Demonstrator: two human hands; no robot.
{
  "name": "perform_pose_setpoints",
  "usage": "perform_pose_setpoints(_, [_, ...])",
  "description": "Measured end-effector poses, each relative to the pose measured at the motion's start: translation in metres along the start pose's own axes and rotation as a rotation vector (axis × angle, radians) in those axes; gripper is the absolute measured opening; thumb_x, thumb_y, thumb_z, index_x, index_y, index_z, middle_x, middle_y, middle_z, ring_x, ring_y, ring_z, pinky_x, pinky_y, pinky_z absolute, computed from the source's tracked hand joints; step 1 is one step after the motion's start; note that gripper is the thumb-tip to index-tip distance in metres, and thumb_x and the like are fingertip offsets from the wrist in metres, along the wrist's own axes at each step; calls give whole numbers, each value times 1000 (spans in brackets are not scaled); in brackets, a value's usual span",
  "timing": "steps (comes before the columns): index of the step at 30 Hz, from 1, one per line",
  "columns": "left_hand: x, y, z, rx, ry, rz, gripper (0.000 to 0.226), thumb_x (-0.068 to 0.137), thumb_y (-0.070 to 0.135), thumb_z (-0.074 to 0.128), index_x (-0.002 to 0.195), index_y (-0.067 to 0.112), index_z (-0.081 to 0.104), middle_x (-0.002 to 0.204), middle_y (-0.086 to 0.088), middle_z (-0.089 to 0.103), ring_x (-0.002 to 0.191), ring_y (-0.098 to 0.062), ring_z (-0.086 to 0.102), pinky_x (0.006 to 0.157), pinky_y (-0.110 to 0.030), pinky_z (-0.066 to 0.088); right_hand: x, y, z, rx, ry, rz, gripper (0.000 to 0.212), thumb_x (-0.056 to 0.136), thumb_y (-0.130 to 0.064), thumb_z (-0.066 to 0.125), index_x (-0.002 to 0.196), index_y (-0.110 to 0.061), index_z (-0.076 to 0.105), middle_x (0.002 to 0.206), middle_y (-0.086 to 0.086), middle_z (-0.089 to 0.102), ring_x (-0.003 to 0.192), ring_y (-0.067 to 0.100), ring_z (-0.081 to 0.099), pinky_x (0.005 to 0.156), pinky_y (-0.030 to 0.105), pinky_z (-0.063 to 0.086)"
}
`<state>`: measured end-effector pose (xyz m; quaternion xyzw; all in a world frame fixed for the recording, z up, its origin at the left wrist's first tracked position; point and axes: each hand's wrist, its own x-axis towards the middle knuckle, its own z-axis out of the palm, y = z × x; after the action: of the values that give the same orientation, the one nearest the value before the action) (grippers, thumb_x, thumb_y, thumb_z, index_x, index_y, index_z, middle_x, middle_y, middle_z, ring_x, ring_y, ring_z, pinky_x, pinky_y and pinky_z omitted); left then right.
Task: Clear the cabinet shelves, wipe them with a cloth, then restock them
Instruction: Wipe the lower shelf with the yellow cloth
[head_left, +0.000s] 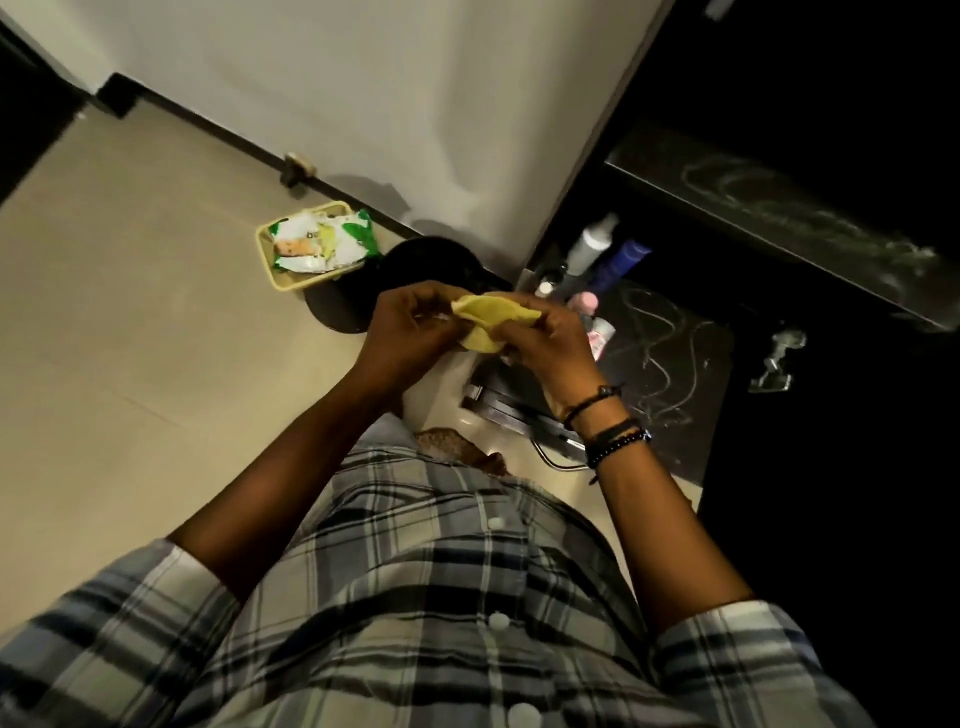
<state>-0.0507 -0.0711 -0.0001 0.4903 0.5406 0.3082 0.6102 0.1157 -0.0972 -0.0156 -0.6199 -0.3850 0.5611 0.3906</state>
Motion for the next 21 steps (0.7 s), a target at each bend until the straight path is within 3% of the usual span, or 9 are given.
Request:
perform_pose_setpoints(3, [-2, 1, 28, 41, -54, 78, 18, 79, 0, 69, 89, 16, 68, 88, -5, 70, 83, -15, 69, 75, -31, 58, -17, 11, -22, -128, 114, -110, 21, 82, -3, 69, 102, -7, 70, 97, 4, 70, 88, 18, 67, 84, 38, 56])
perform_pose_setpoints(7, [2, 8, 62, 167, -86, 173, 17, 82, 5, 69, 98, 4, 67, 87, -2, 69, 74, -1, 67, 65, -16, 54, -37, 14, -46, -94, 229, -187, 25, 81, 1, 70, 104, -9, 68, 90, -2, 70, 77, -2, 66, 74, 17, 55])
perform_pose_setpoints(10, [1, 19, 87, 226, -140, 239, 13, 85, 7, 65, 96, 12, 66, 89, 0, 69, 74, 3, 66, 67, -15, 54, -41, 29, -77, -105, 398, -170, 27, 81, 9, 65, 100, -10, 67, 94, 4, 70, 74, -8, 65, 69, 13, 52])
perform_pose_setpoints(13, [0, 33, 111, 375, -180, 419, 18, 85, 10, 63, 103, 15, 65, 101, -1, 70, 85, -3, 67, 77, -23, 55, -36, 62, -116, -279, 703, -1, 20, 78, 2, 65, 91, -12, 72, 90, 7, 72, 78, 8, 64, 74, 24, 55])
perform_pose_setpoints(16, [8, 51, 132, 621, -238, 686, 33, 87, 15, 57, 120, 10, 59, 120, -8, 61, 105, -21, 61, 87, -31, 51, -34, 93, -148, -414, 888, 197, 19, 80, -1, 61, 95, -8, 70, 93, 13, 71, 81, 20, 62, 64, 12, 43])
perform_pose_setpoints(19, [19, 64, 155, 805, -303, 923, 45, 89, 11, 55, 133, 6, 47, 141, -14, 46, 133, -28, 40, 107, -41, 39, -31, 115, -167, -577, 892, 249, 23, 84, -4, 56, 103, -13, 66, 97, 15, 70, 92, 33, 65, 76, 30, 50])
perform_pose_setpoints(21, [28, 68, 166, 922, -327, 1040, 51, 88, 8, 55, 137, 6, 42, 148, -16, 37, 140, -31, 28, 113, -47, 29, -29, 126, -172, -711, 820, 272, 28, 88, -7, 54, 112, -16, 64, 102, 16, 70, 96, 37, 64, 80, 36, 52])
